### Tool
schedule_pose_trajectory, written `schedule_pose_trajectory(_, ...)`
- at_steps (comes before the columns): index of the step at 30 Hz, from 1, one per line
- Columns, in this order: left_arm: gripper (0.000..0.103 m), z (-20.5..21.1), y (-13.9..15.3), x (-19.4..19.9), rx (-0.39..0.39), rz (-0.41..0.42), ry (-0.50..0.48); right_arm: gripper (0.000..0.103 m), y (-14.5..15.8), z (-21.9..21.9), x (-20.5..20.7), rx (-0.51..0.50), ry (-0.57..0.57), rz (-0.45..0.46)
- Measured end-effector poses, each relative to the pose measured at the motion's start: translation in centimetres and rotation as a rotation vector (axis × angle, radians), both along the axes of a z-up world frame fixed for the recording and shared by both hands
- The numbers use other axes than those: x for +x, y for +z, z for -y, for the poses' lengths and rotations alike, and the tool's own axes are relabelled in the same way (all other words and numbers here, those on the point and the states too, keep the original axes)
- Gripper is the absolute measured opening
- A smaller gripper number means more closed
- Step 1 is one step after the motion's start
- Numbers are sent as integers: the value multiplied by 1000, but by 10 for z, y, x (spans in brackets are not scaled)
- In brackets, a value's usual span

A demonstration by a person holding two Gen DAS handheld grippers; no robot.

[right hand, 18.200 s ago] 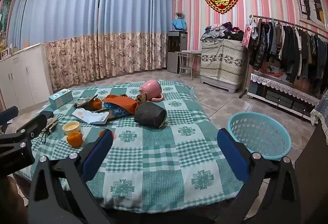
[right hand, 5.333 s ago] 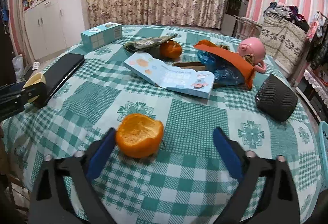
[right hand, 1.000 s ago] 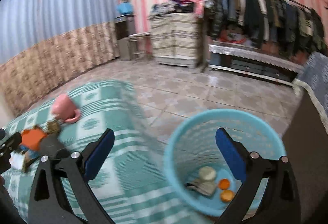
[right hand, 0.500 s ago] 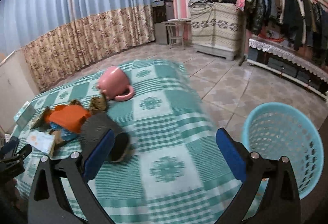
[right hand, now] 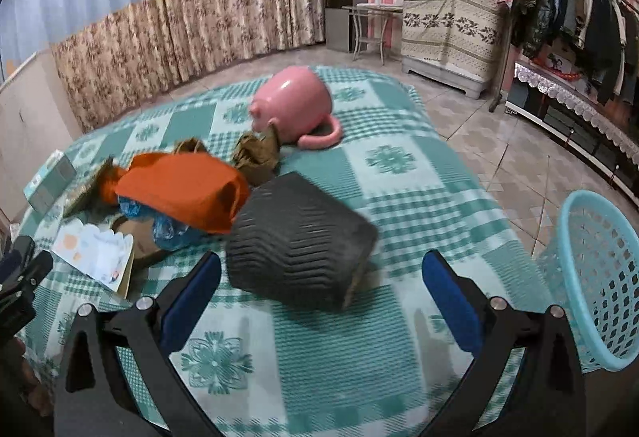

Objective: Collect trash
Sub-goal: 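Grasp the booklet with the left tool while the right tool grasps the black cylinder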

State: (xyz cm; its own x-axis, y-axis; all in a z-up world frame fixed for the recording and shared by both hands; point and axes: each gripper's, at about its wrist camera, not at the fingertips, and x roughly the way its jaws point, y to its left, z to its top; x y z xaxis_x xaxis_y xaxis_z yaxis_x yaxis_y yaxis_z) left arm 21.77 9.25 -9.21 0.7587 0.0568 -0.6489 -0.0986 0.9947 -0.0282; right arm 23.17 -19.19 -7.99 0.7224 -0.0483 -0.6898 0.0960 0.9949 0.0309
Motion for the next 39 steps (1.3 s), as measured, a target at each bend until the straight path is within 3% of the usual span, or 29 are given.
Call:
schedule_pose_trajectory(11, 98, 4, -7, 12, -18, -47, -35, 97, -6, -8, 14, -16, -17, -12)
schedule_pose_trajectory(15, 98, 4, -9, 23, -74, -72, -56, 80, -7, -2, 17, 21, 22, -28)
schedule_pose_trajectory(20, 97, 10, -16, 39, -94, -120, -67, 79, -2, 0, 16, 23, 61, -4)
schedule_pose_trajectory(21, 95, 11, -18, 42, -99, -128, -71, 79, -1, 0, 15, 17, 67, 2)
schedule_pose_trajectory(25, 65, 18, -22, 47, -94, -168, -102, 79, 5, 13, 10, 28, 73, 31)
schedule_pose_trajectory(34, 32, 36, 0, 34, -31, -91, -130, 79, 12, 47, 4, 70, 34, 56)
schedule_pose_trajectory(39, 21, 48, 21, 25, -8, -43, -150, 79, 17, 57, -1, 56, 43, 73)
